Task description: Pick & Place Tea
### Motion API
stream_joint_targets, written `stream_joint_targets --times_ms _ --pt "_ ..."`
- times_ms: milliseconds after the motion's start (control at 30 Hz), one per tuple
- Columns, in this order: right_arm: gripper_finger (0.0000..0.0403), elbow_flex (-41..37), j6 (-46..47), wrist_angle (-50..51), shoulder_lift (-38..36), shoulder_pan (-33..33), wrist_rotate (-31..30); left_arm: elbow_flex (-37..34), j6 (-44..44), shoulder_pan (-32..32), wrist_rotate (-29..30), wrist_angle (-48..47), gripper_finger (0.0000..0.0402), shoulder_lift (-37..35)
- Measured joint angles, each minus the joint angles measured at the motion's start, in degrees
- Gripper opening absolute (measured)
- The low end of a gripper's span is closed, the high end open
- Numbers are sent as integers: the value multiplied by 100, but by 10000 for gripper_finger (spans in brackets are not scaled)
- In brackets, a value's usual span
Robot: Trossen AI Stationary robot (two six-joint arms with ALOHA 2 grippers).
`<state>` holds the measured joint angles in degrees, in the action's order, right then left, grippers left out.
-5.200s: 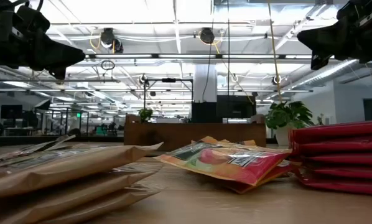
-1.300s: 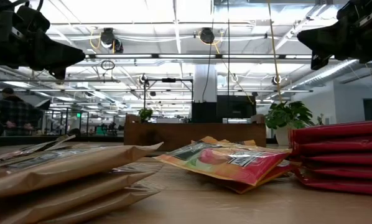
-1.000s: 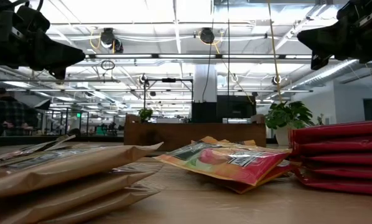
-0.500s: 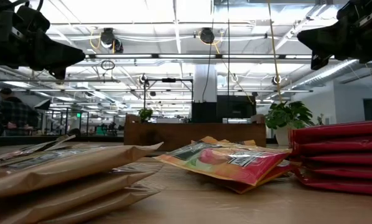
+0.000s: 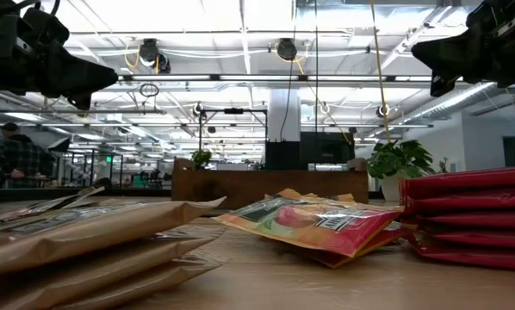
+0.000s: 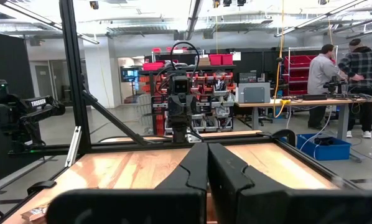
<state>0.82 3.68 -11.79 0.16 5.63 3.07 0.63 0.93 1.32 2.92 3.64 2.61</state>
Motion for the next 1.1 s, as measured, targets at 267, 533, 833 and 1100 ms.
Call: stream_joint_targets --times_ms 267,533,833,1100 --pt "0 0 0 1 1 1 1 1 0 0 -2 0 63 2" --pt "0 0 -1 2 0 1 0 1 0 0 -2 0 63 1" --pt "0 -2 -1 0 0 2 2 1 0 -1 -1 0 63 0" --pt "0 0 -2 0 0 2 0 -1 50 -2 -1 222 63 3"
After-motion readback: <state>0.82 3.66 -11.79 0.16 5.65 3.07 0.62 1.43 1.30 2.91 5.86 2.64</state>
